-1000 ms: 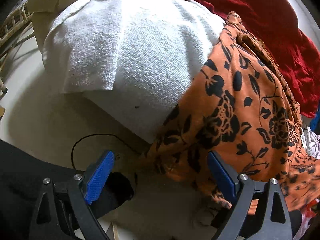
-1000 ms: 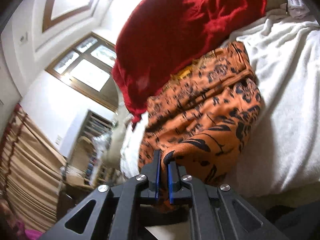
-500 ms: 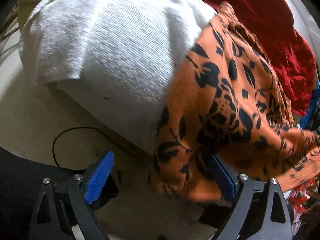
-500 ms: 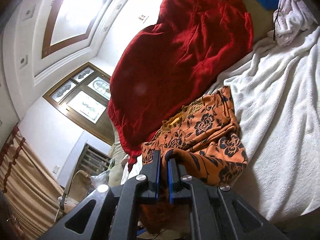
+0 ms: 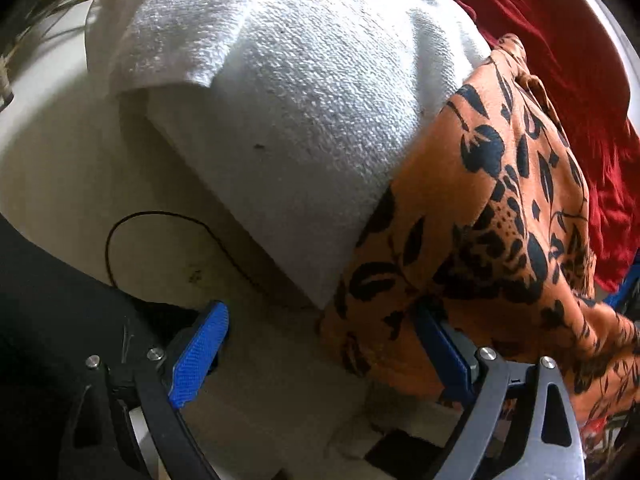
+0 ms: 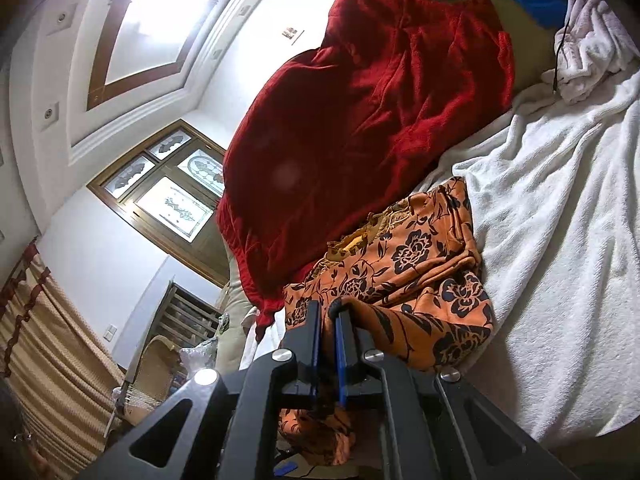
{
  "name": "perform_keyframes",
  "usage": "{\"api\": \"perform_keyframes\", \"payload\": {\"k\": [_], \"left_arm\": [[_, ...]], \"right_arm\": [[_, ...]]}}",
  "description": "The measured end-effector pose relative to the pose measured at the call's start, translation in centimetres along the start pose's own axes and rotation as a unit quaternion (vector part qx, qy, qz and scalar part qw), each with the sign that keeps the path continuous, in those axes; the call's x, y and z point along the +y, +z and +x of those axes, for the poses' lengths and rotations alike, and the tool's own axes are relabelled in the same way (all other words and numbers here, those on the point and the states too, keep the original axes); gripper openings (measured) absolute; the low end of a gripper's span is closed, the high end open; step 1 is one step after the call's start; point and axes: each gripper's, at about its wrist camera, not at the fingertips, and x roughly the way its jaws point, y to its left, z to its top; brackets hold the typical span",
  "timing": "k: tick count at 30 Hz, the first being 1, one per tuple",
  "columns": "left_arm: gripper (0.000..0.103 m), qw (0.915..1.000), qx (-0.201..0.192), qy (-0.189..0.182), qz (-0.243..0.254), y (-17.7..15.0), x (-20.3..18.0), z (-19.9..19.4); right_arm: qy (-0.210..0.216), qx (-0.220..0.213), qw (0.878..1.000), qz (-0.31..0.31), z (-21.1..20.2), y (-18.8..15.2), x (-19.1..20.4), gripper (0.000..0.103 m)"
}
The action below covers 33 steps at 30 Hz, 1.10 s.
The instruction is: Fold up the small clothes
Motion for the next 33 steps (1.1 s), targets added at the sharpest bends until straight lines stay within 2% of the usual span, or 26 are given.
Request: {"api": "perform_keyframes", "payload": {"k": [4,5,7,8,9,11,16,20,23,28,31,33], "left_arm": [[0.094,1.0,0.005,-0.007,0.003,0.0,0.2,0.5],[0.09,0.9999,0.004,-0.009,0.01,0.0,0.3,0.4],[0.057,0.999,0.001,-0.03,0.033,0.4,0.1,0.4],[0.029,0.9973,0.003,-0.055,0.049,0.5,-0.4,0.3],[0.018,0.9957,0.002,-0.06,0.071,0.4,-1.2,0.0],[0.009,0.9935,-0.007,-0.048,0.103,0.2,-2.1,-0.4],[0.003,0.9927,-0.006,-0.075,0.094,0.7,-0.9,-1.2],[0.003,0.9894,-0.005,-0.086,0.117,1.1,-0.9,-3.6],[0.003,0.9863,0.001,-0.117,0.116,1.1,-1.6,-5.3],[0.003,0.9738,-0.017,-0.171,0.149,2.5,-4.7,-10.0],[0.003,0.9624,-0.033,-0.209,0.17,5.5,-7.8,-12.5],[0.002,0.9569,-0.051,-0.221,0.182,7.8,-10.2,-13.3]], "right_arm": [[0.0,0.001,1.0,-0.002,0.1,-0.1,0.2,0.006],[0.0,0.002,1.0,-0.003,0.1,-0.1,0.3,0.006],[0.0,0.004,1.0,-0.006,0.2,-0.2,0.5,0.006],[-0.001,0.005,1.0,-0.007,0.3,-0.2,0.6,0.006],[-0.002,0.005,1.0,-0.008,0.3,-0.2,0.6,0.006],[-0.001,0.006,1.0,-0.009,0.3,-0.2,0.7,0.006],[-0.005,0.006,1.0,-0.012,0.1,-0.2,0.6,0.006],[-0.006,0.006,1.0,-0.011,-0.3,-0.1,0.3,0.006],[-0.007,0.005,1.0,-0.012,-0.6,0.0,0.1,0.006],[-0.01,0.004,1.0,-0.023,-0.7,1.0,0.4,0.006],[-0.011,0.0,1.0,-0.025,0.2,2.7,0.4,0.006],[-0.012,-0.004,1.0,-0.019,1.6,4.7,0.0,0.006]]}}
